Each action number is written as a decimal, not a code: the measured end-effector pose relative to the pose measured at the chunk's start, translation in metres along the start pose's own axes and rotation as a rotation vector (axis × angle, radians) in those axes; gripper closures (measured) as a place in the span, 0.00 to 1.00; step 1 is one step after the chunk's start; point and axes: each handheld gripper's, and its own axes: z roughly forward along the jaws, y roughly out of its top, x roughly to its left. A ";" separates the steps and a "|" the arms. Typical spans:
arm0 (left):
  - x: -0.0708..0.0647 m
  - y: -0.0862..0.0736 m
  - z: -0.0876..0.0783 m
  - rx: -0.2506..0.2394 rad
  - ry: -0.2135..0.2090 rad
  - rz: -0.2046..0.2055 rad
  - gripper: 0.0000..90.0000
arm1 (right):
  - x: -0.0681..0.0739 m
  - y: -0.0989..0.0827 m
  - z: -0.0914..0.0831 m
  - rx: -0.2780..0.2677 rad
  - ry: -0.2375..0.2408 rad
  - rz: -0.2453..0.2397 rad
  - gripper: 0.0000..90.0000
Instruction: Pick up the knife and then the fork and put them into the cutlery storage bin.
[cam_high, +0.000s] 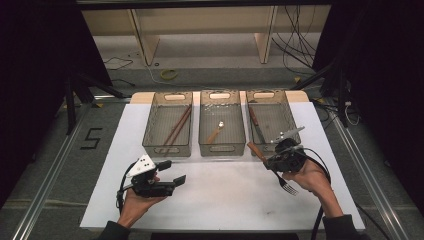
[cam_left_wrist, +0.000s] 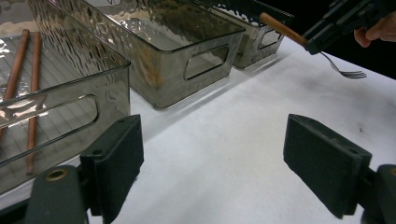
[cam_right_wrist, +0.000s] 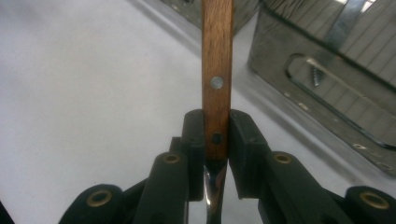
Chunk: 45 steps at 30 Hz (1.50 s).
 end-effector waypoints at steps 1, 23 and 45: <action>0.000 0.000 0.000 0.000 0.000 0.000 0.22 | -0.001 0.000 -0.001 -0.007 0.001 0.002 0.87; 0.000 0.000 0.000 -0.001 0.003 0.002 0.22 | -0.012 0.004 -0.017 -0.128 -0.002 0.043 0.87; 0.000 0.000 0.000 -0.002 0.005 0.001 0.22 | -0.022 0.013 -0.023 -0.185 -0.010 0.074 0.87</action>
